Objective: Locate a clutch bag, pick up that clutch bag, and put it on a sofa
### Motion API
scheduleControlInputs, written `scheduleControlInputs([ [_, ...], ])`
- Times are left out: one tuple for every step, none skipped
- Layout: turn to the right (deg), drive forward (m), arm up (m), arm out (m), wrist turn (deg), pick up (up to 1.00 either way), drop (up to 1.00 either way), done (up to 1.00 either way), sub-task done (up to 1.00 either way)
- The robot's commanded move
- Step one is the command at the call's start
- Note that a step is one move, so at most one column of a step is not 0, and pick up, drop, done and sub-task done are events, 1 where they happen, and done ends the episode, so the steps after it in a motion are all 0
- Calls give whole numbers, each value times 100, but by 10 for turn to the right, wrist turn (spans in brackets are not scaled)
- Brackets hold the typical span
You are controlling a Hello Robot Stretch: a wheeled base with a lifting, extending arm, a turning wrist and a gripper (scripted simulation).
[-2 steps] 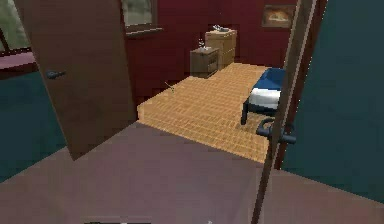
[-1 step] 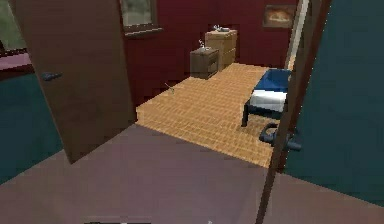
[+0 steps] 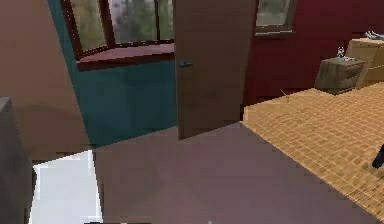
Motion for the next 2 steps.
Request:
scheduleControlInputs([
  [0, 40, 0, 0, 0, 0, 0, 0, 0],
  [-450, 0, 0, 0, 0, 0, 0, 0, 0],
])
